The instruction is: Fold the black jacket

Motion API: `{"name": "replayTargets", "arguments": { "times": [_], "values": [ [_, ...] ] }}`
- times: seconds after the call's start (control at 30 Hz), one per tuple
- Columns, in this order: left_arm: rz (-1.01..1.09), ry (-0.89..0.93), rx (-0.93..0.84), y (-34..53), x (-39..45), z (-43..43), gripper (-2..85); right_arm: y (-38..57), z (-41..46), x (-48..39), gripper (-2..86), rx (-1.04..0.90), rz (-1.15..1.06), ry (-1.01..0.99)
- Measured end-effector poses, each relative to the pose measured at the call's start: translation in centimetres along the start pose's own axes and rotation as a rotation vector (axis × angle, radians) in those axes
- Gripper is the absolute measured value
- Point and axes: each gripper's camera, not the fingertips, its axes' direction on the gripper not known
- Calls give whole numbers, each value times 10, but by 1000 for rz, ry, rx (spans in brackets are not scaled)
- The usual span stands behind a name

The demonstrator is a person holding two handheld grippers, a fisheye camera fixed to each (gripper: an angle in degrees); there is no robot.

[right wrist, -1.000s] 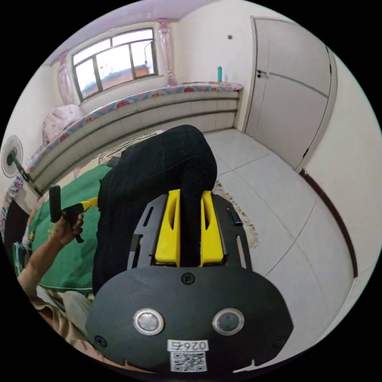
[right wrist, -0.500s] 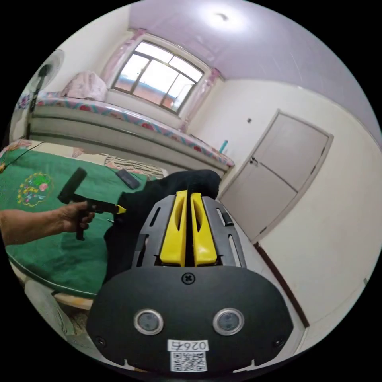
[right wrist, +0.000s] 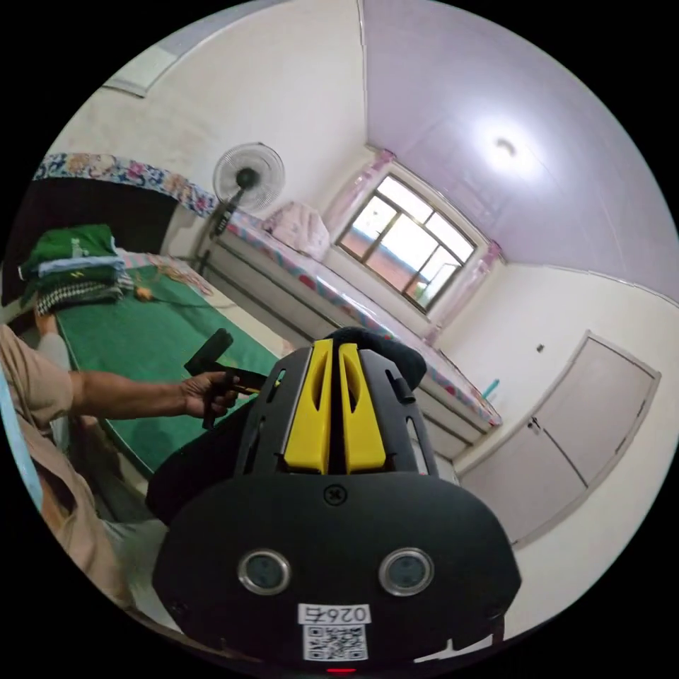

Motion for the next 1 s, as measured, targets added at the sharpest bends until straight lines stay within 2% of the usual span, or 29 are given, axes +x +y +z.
{"name": "replayTargets", "arguments": {
  "times": [0.1,0.2,0.27,0.3,0.37,0.4,0.43,0.47,0.57,0.67,0.7,0.77,0.83,0.87,0.93,1.0],
  "values": [
    [27,-106,76,-21,80,-114,4,-22,-3,-33,-15,78,82,-133],
    [32,-340,101,-29,156,-217,1,-18,35,-56,-16,70,215,-419],
    [39,-531,116,-28,186,-267,-1,1,99,-95,-15,-46,288,-611],
    [37,-670,125,-26,193,-294,-5,7,120,-109,-15,-95,297,-645],
    [-4,-751,202,-21,181,-334,-8,41,216,-171,-13,-354,309,-711],
    [-98,-676,273,-13,161,-363,-9,53,238,-187,-12,-413,310,-705],
    [-159,-563,292,-5,139,-383,-9,76,271,-214,-11,-492,305,-677],
    [-193,-531,288,-1,131,-391,-9,96,292,-235,-10,-516,292,-647],
    [-200,-575,356,19,129,-412,-10,114,315,-266,-10,-500,207,-557],
    [-132,-670,320,8,155,-419,-9,118,309,-283,-10,-290,177,-418],
    [-74,-747,249,-5,172,-416,-8,119,307,-286,-10,-242,172,-395],
    [-30,-977,101,-23,194,-408,-6,128,300,-302,-10,-47,179,-317],
    [8,-1292,-15,-33,212,-400,2,138,301,-314,-11,74,242,-268],
    [19,-1339,-25,-35,215,-400,5,144,307,-325,-11,129,233,-285],
    [-20,-1374,-75,-41,210,-405,63,148,324,-343,-12,96,161,-382],
    [-81,-1341,-138,-49,198,-409,86,154,348,-357,-12,-29,140,-438]
  ]
}}
